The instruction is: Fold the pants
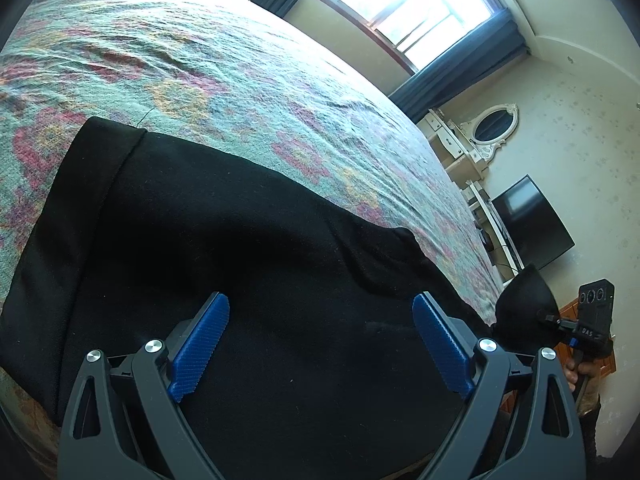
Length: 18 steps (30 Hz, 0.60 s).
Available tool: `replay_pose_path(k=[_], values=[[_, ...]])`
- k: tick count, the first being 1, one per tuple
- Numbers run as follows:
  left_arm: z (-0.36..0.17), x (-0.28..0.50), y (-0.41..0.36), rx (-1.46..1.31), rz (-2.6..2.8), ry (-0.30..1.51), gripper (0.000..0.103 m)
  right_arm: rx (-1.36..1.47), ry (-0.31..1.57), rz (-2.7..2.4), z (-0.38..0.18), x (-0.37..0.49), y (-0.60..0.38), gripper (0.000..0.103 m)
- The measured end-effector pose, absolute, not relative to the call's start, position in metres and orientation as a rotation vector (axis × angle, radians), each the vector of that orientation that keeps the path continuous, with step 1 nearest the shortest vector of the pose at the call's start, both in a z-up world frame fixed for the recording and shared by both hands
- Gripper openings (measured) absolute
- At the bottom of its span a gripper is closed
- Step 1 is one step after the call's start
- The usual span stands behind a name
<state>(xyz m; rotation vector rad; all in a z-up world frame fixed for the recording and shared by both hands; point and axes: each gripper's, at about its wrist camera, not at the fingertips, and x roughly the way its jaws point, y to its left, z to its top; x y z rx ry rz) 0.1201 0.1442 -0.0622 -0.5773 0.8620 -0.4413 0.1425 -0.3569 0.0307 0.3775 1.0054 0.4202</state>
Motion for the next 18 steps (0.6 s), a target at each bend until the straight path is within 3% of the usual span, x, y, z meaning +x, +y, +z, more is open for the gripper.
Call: replay_pose_path(k=[11, 18], values=[[-0.062, 0.118, 0.146, -0.583, -0.447, 0.852, 0.092, 0.139, 1.123, 0.349, -0.02, 0.149, -0.282, 0.014], [-0.062, 0.12, 0.147, -0.589, -0.452, 0.851, 0.092, 0.245, 1.159, 0.388, -0.038, 0.155, -0.272, 0.039]])
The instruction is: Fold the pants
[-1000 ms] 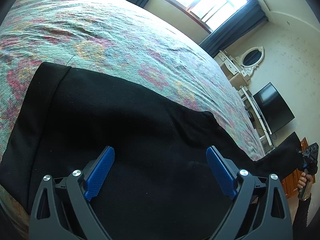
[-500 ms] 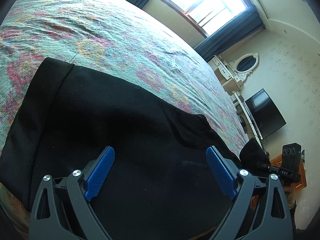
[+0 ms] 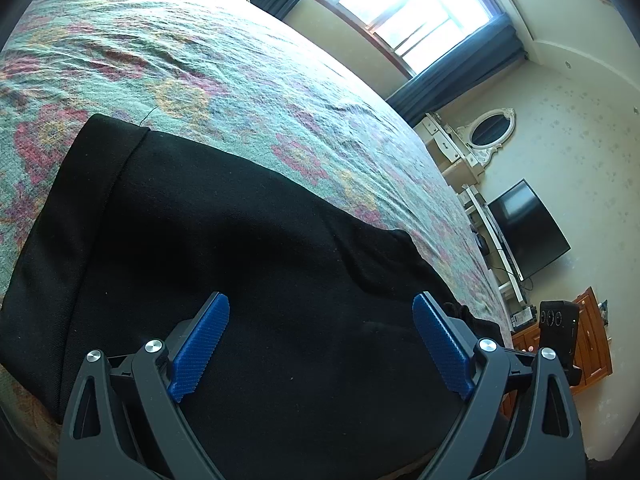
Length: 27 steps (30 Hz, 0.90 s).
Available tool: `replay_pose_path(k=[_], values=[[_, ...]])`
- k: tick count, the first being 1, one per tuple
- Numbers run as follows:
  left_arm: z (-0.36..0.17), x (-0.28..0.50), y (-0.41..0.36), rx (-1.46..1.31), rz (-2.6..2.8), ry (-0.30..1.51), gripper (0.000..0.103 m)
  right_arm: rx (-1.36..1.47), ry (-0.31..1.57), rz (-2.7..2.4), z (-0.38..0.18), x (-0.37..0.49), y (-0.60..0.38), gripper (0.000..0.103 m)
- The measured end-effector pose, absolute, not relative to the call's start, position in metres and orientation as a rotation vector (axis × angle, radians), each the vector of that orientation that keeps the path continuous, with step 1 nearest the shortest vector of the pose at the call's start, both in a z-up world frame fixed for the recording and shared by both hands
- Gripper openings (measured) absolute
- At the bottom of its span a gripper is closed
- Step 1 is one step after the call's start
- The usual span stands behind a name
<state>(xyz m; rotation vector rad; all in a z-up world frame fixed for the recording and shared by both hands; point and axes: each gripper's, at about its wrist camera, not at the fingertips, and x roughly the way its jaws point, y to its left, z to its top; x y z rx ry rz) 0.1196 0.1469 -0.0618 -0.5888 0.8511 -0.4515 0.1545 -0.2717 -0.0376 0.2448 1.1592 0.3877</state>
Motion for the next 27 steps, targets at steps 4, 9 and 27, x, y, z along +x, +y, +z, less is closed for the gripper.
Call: replay_pose_path(k=[4, 9, 27], values=[[-0.062, 0.119, 0.147, -0.588, -0.452, 0.851, 0.092, 0.29, 1.166, 0.411, -0.041, 0.154, -0.264, 0.056], [-0.062, 0.12, 0.15, -0.6, -0.461, 0.849, 0.092, 0.294, 1.16, 0.43, -0.032, 0.151, -0.256, 0.06], [-0.072, 0.121, 0.164, -0.69, -0.504, 0.813, 0.092, 0.585, 1.266, 0.749, -0.041, 0.323, -0.273, 0.087]])
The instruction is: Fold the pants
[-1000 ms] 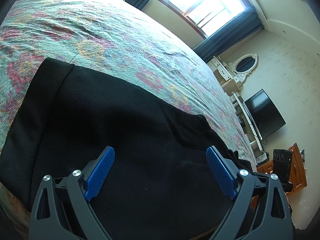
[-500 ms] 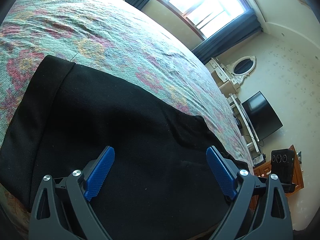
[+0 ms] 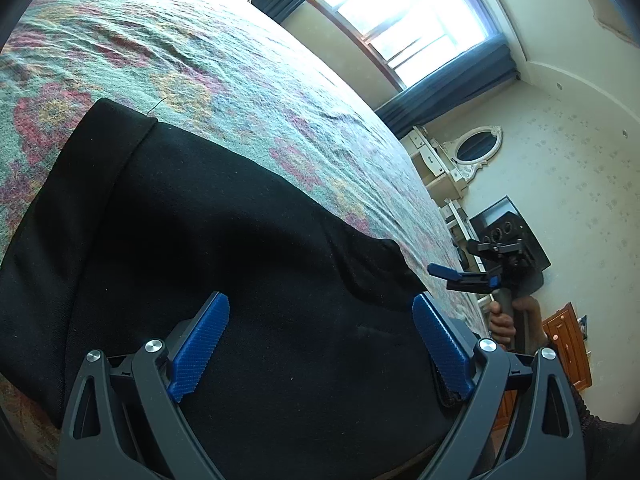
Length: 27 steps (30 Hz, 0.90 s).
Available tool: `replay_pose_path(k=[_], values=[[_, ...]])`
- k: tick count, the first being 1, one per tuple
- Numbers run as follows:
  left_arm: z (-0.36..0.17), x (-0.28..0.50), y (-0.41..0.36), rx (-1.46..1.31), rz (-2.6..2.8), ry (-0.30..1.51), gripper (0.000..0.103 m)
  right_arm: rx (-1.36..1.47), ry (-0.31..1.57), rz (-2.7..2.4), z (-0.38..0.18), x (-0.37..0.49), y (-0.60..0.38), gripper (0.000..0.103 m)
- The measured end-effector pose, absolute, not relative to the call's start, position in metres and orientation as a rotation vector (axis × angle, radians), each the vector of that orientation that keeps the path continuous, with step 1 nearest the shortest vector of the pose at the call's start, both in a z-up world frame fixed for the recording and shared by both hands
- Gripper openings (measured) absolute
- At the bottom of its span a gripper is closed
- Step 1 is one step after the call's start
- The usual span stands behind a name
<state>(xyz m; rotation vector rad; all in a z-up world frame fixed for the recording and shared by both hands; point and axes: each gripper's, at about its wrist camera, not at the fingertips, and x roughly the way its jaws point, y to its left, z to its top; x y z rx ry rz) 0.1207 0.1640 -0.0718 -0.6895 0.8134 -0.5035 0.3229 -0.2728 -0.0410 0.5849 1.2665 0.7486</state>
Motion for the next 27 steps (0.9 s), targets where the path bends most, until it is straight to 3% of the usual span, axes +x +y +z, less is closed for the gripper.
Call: replay_pose_path(k=[5, 19, 27], values=[[-0.073, 0.122, 0.167, -0.705, -0.515, 0.81, 0.092, 0.561, 1.451, 0.807, -0.067, 0.339, -0.259, 0.087], [-0.075, 0.122, 0.169, -0.713, -0.518, 0.804, 0.092, 0.776, 1.539, 0.965, -0.087, 0.344, -0.236, 0.087], [-0.076, 0.124, 0.171, -0.719, -0.522, 0.801, 0.092, 0.981, 1.471, 0.917, -0.093, 0.372, -0.221, 0.088]])
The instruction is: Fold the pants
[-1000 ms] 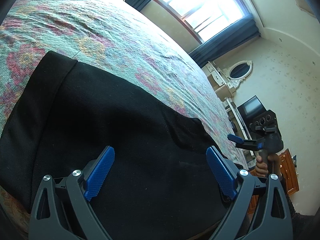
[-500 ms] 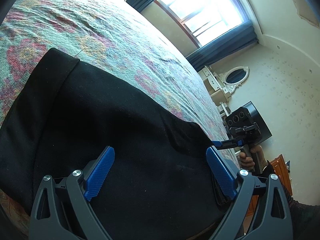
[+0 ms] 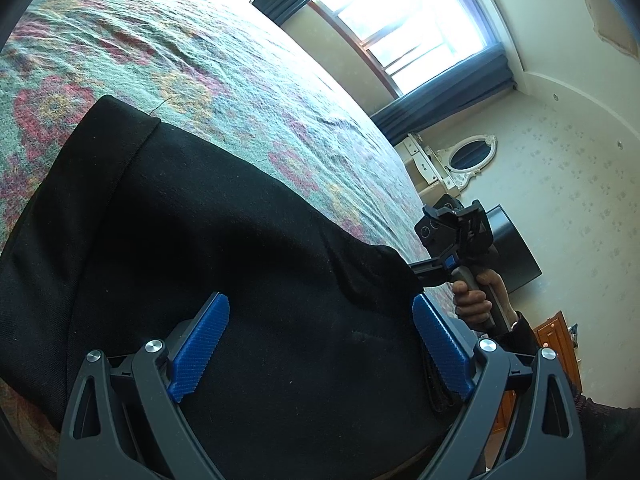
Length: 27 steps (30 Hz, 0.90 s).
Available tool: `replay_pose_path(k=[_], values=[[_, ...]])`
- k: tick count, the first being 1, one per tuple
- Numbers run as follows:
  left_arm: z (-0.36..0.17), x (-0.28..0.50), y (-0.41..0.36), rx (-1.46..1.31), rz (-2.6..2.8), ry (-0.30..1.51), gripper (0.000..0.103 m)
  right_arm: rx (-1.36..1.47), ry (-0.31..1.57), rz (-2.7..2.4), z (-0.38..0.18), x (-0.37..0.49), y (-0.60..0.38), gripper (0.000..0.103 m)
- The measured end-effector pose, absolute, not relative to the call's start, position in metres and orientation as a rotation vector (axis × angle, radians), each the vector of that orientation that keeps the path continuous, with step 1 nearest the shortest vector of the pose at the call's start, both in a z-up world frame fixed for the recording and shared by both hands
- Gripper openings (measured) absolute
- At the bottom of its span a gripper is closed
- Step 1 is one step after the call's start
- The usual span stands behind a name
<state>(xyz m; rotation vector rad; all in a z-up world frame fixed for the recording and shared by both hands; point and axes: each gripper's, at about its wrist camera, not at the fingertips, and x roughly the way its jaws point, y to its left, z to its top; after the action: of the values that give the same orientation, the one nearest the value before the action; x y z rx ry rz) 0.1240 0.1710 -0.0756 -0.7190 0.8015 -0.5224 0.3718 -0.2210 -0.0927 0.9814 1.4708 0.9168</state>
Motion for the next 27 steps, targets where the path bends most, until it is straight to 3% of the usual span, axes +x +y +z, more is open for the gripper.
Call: replay_pose_path(k=[3, 4, 6, 9, 11, 20, 27], values=[[-0.076, 0.124, 0.172, -0.722, -0.525, 0.8, 0.092, 1.021, 1.497, 0.864, -0.1, 0.379, -0.223, 0.087], [-0.076, 0.124, 0.172, -0.723, -0.525, 0.8, 0.092, 1.011, 1.502, 0.849, -0.102, 0.38, -0.223, 0.082], [-0.076, 0.124, 0.173, -0.725, -0.525, 0.799, 0.092, 0.982, 1.529, 0.802, -0.106, 0.383, -0.225, 0.068], [-0.077, 0.123, 0.173, -0.725, -0.526, 0.799, 0.092, 0.956, 1.557, 0.754, -0.114, 0.383, -0.231, 0.036], [-0.077, 0.123, 0.173, -0.725, -0.526, 0.798, 0.092, 0.924, 1.571, 0.719, -0.12, 0.381, -0.233, 0.009], [-0.076, 0.122, 0.177, -0.739, -0.519, 0.782, 0.092, 0.81, 1.475, 0.71, -0.101, 0.385, -0.229, 0.007], [-0.076, 0.121, 0.181, -0.743, -0.492, 0.764, 0.092, 0.879, 1.492, 0.721, -0.125, 0.389, -0.232, 0.007]])
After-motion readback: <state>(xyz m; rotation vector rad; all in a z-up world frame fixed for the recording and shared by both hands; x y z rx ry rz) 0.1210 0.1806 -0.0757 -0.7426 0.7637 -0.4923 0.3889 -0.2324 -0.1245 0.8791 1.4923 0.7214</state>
